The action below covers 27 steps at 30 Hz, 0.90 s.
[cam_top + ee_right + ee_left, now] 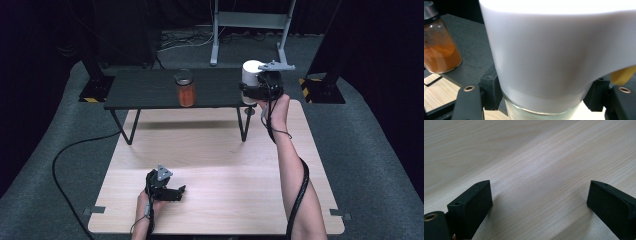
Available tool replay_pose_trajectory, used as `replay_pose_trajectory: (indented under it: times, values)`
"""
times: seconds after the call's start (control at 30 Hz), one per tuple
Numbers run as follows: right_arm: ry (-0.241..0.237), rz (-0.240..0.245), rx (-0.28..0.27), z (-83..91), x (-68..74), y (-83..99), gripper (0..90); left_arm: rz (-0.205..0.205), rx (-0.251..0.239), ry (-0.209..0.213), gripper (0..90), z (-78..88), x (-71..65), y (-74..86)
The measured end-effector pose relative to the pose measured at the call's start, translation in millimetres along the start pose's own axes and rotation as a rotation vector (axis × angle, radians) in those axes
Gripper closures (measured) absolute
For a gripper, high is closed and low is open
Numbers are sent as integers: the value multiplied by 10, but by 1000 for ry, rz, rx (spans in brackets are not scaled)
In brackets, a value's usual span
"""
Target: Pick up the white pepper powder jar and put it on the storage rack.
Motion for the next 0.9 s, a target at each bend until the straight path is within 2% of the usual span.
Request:
replay_pose_trajectory:
  times: [0.3,0.57,0.77,0.9]
  values:
    - [-4,-17,13,-66,-29,-13,298,0,0,1,61,0,2,0]
    - [-21,-47,-1,-124,-72,59,298,-1,0,1,62,1,1,0]
    - [-31,-45,-8,-113,-98,89,297,-1,-2,0,63,0,-3,2]
    - [-26,-23,-2,-107,-82,86,297,-2,-1,-1,65,1,-4,2]
Point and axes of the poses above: each handheld gripper's, and its own axes: z roughly backward along the jaws, y roughly out of its underside, x roughly to its left, the point moved 7 cm from there along -z, roughly forward along the jaws, and after that the axes turned 8 degrees about x, right-handed, at the moved point
